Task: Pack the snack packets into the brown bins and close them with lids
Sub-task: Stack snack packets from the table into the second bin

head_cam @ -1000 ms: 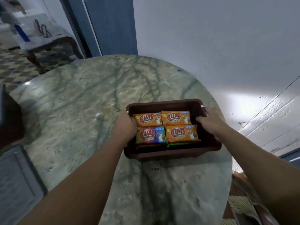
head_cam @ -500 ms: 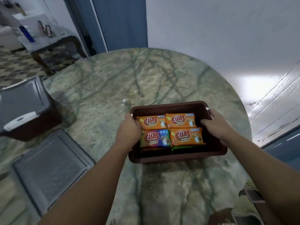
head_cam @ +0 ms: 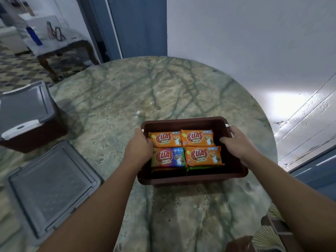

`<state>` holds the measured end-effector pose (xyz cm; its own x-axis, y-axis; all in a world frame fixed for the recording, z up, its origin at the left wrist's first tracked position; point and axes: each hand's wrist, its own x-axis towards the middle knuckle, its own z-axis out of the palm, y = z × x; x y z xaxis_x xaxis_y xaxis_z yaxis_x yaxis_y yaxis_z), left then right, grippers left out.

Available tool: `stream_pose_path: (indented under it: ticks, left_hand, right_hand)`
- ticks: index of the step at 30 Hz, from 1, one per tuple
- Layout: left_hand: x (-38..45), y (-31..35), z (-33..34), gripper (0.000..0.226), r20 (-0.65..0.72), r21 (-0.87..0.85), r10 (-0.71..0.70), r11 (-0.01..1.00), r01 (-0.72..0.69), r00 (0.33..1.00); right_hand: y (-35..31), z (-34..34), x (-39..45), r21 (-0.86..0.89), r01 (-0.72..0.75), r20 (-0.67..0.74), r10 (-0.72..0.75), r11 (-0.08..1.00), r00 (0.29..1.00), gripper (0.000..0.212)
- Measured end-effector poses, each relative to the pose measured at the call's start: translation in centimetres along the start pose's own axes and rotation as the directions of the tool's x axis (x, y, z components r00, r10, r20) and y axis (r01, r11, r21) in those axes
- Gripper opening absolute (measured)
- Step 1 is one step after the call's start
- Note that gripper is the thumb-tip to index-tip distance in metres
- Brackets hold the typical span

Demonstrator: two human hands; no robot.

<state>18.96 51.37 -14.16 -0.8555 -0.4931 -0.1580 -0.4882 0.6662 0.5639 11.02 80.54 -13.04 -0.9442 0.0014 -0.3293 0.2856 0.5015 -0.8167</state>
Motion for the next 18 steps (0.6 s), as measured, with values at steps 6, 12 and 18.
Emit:
stream_pose_path:
  ticks: [6, 12, 18]
  left_hand:
    - [-1.2, -1.8, -1.0, 0.015, 0.01, 0.011, -0.01, 1.0, 0.01, 1.0]
    - [-2.8, -5.2, -3.1, 0.014, 0.05, -0.031, 0.03, 0.999, -0.028, 0.998]
    - [-4.7, -10.2, -6.1, 0.018, 0.055, -0.01, 0.061, 0.998, -0.06, 0.997]
  right_hand:
    - [-0.3, 1.2, -2.3, -0.002, -0.011, 0.024, 0.011, 1.0, 1.0, 0.016]
    - [0.2, 3.6, -5.8, -0.025, -0.05, -0.009, 0.05, 0.998, 0.999, 0.018]
    - [0.2, 7.8, -11.1, -0.064, -0.078, -0.065, 0.074, 0.995, 0.995, 0.025]
